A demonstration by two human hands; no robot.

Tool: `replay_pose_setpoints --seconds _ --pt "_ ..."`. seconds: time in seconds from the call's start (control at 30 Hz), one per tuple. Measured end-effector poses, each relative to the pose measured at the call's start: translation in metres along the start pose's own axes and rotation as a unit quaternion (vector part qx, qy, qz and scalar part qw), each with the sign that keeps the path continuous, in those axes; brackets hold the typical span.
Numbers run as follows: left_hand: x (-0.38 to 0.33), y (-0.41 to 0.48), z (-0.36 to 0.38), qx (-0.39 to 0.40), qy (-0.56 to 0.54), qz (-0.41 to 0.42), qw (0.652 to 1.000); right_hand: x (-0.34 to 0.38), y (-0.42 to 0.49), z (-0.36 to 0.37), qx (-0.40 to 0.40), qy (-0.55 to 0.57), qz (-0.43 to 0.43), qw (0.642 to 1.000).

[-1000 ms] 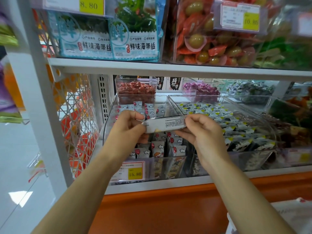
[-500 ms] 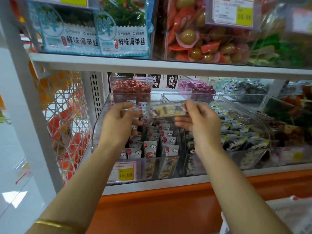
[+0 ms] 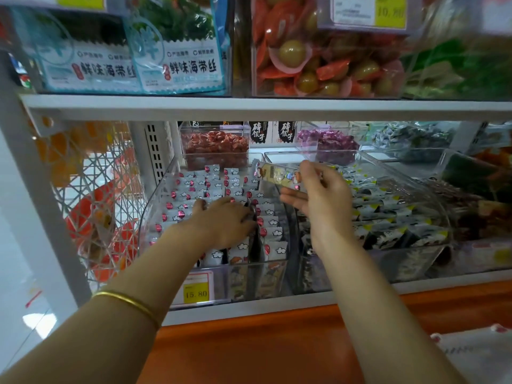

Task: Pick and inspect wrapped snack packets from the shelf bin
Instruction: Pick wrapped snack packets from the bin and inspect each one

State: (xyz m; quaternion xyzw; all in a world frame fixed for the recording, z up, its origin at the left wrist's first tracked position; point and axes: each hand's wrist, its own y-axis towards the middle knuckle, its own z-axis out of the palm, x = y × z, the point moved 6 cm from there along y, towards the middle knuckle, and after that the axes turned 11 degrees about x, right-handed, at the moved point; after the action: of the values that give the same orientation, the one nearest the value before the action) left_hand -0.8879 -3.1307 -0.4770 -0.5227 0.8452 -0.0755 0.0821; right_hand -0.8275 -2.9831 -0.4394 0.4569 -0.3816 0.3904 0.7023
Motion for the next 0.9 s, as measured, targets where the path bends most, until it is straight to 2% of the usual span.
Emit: replay_pose_setpoints --seconds 0.2,0.33,0.5,0.6,0.8,0.9 --pt "0.004 -0.017 -0.002 -0.022 -0.035 -0.017 0.999 0.002 0.001 0.006 0.038 -0.112 -0.011 0.993" --pt "0.006 -0.033 -0.003 -0.055 -0.070 -0.003 0.996 0.008 -0.001 0.015 0.051 -0.261 -0.056 0.962" --pt "0.008 -0.043 0.003 -0.090 -0.091 0.027 0.991 0.008 0.003 0.037 0.091 -0.428 -0.124 0.890" --pt "0.011 -0.045 0.003 -0.095 -0.082 0.040 0.991 0.000 0.011 0.056 0.157 -0.492 -0.126 0.847" --pt "0.013 -0.052 0.005 -0.098 -0.092 0.051 0.990 -0.030 0.039 0.095 0.305 -0.615 -0.045 0.726" --pt "0.011 -0.056 0.001 -0.129 -0.093 0.051 0.986 -0.044 0.045 0.104 0.381 -0.641 0.012 0.666"
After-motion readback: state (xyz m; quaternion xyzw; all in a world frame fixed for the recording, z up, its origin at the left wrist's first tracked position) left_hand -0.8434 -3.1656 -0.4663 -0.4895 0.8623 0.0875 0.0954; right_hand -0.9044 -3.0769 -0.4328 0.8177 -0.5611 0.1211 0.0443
